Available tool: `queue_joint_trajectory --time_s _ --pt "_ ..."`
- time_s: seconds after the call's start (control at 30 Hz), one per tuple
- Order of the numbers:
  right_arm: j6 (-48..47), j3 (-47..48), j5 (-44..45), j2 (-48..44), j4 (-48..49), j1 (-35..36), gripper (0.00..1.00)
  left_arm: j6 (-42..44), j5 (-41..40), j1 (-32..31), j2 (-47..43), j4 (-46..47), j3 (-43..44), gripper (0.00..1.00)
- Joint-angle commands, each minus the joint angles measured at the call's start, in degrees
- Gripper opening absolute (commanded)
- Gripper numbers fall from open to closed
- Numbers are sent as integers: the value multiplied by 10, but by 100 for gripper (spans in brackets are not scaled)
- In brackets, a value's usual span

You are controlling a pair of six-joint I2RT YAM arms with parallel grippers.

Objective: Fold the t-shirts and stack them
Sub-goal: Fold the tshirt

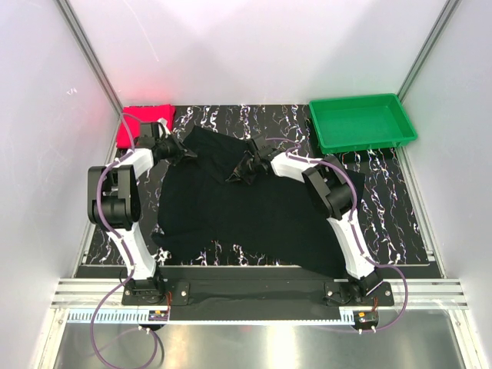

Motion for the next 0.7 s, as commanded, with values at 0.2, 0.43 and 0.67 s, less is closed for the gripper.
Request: queue_joint_trajectory --time_s 0.2,0.43,0.67 --pt "-67 4 -89 -50 -20 -20 0 58 -1 10 -48 -63 -7 0" --pt "-79 -11 -113 -66 -20 -34 0 72 0 11 -55 -90 -2 0" --pt "-80 -18 -155 -65 -23 -43 0 77 -7 11 -78 -113 -24 0"
